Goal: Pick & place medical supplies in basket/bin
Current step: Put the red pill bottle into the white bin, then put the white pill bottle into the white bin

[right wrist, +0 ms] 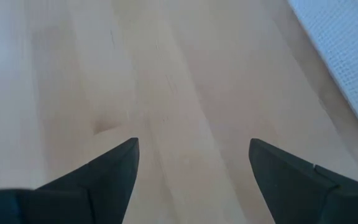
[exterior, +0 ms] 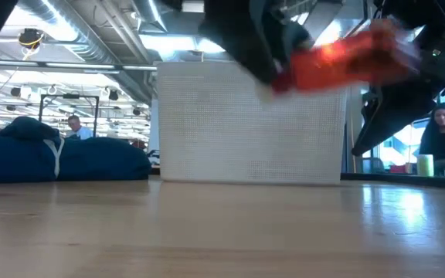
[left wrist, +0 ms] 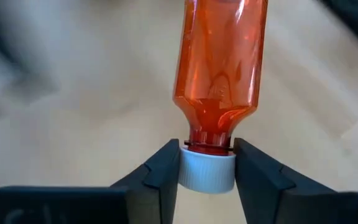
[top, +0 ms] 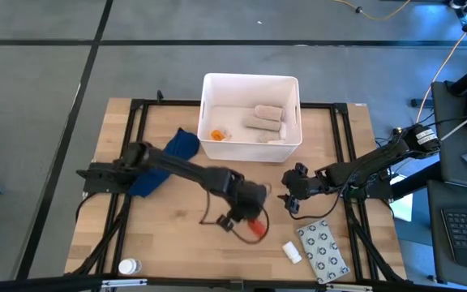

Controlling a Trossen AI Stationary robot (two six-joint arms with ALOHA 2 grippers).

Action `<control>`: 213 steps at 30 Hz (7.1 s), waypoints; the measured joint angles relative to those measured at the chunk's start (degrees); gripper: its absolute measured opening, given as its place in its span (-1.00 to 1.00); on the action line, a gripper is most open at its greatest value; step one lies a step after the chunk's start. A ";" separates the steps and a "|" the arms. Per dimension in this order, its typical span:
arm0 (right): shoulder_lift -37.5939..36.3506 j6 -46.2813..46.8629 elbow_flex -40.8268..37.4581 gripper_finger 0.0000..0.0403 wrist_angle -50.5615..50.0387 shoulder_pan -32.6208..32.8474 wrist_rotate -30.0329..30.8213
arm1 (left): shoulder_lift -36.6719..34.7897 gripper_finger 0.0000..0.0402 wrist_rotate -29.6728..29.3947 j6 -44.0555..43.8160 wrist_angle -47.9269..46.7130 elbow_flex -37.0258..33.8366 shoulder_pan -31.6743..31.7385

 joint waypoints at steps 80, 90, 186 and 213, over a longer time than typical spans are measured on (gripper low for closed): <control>0.00 12.15 5.51 0.51 -11.85 -0.55 -7.32 | -19.62 -0.11 -9.08 0.36 -3.69 0.43 21.23; 0.10 19.43 12.97 0.40 -20.95 5.30 -7.31 | -17.62 -0.13 -11.63 -0.49 -4.55 -2.45 8.77; 42.79 40.08 44.65 -0.12 -35.63 21.84 -23.52 | -49.16 -0.22 -7.82 -21.68 52.53 -61.30 9.34; 12.82 -29.79 58.79 -0.10 -28.81 -8.15 25.40 | -62.79 -0.22 -7.69 -27.29 46.52 -59.66 9.23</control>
